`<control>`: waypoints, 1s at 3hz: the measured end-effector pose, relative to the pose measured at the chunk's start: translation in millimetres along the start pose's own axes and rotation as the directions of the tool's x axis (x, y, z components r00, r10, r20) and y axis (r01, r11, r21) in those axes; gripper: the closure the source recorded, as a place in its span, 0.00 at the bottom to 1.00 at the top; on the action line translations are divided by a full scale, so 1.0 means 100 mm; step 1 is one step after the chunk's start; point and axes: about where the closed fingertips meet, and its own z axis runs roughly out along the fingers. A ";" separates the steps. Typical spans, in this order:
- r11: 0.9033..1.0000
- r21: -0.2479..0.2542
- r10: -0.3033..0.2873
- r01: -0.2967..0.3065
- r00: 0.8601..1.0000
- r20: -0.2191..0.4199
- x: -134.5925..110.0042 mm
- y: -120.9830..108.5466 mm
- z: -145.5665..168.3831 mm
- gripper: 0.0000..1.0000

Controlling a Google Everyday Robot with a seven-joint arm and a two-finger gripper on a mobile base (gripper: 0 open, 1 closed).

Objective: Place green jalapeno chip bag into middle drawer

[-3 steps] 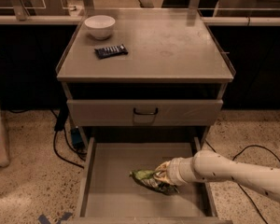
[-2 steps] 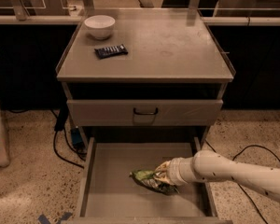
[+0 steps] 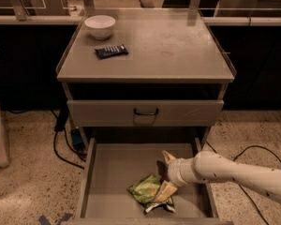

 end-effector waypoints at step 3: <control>0.993 0.113 -0.030 0.038 0.997 -0.071 -0.15 -0.09 -0.47 0.00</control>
Offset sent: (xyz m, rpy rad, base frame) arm 0.0015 -0.0139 0.0246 -0.0294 -0.0523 -0.0303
